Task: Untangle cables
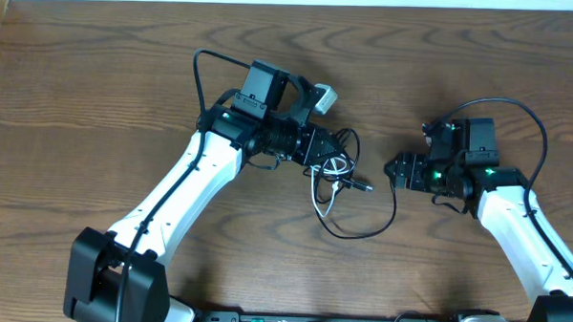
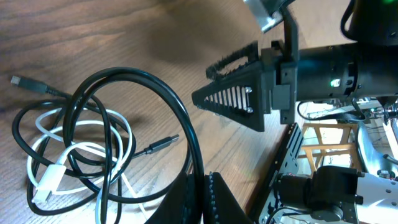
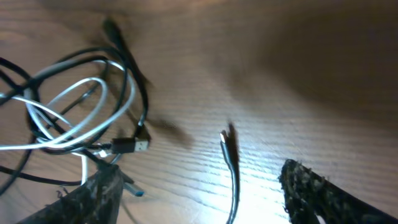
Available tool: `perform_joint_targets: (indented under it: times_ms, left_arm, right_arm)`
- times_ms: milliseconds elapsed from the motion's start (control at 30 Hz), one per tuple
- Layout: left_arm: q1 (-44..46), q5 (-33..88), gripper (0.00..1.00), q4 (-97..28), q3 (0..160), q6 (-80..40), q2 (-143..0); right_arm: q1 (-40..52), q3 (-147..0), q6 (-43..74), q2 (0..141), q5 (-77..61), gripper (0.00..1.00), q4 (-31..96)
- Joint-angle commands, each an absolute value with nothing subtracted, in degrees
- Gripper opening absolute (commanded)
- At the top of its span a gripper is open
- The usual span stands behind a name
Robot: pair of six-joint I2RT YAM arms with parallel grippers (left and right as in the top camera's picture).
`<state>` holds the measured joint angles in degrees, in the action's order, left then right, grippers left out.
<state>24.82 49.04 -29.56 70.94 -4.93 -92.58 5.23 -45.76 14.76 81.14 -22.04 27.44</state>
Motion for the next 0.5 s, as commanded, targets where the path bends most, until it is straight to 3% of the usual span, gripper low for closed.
perform_joint_targets:
  times_ms: [0, 167, 467]
  left_arm:
    - [24.82, 50.19, 0.08, -29.63, 71.75, -4.97, -92.49]
    - [24.84, 48.42, 0.07, -29.76, 71.75, -4.99, -92.49]
    - [24.99, 48.4, 0.08, -29.69, 71.75, -4.99, -92.49]
  right_arm:
    - [5.74, -46.44, 14.04, 81.03, -33.17, 0.85, 24.58]
    - [5.74, -46.44, 14.06, 81.03, -45.28, 0.88, 18.63]
    - [9.17, -46.44, 14.09, 81.1, -45.87, 0.86, 17.26]
